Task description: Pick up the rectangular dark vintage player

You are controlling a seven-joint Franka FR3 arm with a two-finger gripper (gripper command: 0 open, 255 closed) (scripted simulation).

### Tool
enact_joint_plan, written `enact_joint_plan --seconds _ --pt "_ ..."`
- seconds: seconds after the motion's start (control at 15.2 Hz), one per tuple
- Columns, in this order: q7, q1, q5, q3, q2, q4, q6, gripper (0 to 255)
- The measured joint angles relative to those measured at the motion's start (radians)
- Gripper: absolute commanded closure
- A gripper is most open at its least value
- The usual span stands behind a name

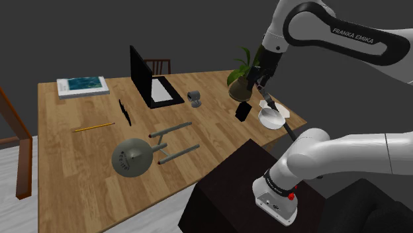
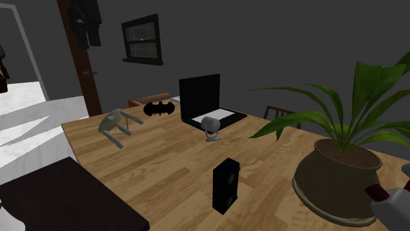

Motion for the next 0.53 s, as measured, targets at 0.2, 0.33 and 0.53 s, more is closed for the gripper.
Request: enact_joint_plan --seconds 0.2,0.33,0.53 --pt "-0.023 -0.008 -0.016 -0.023 0.012 -0.018 0.030 0" --pt "-0.052 -0.018 -0.035 -0.054 0.038 -0.035 0.073 0" --pt "-0.111 -0.038 -0.071 -0.112 0.076 -0.062 0.143 0"
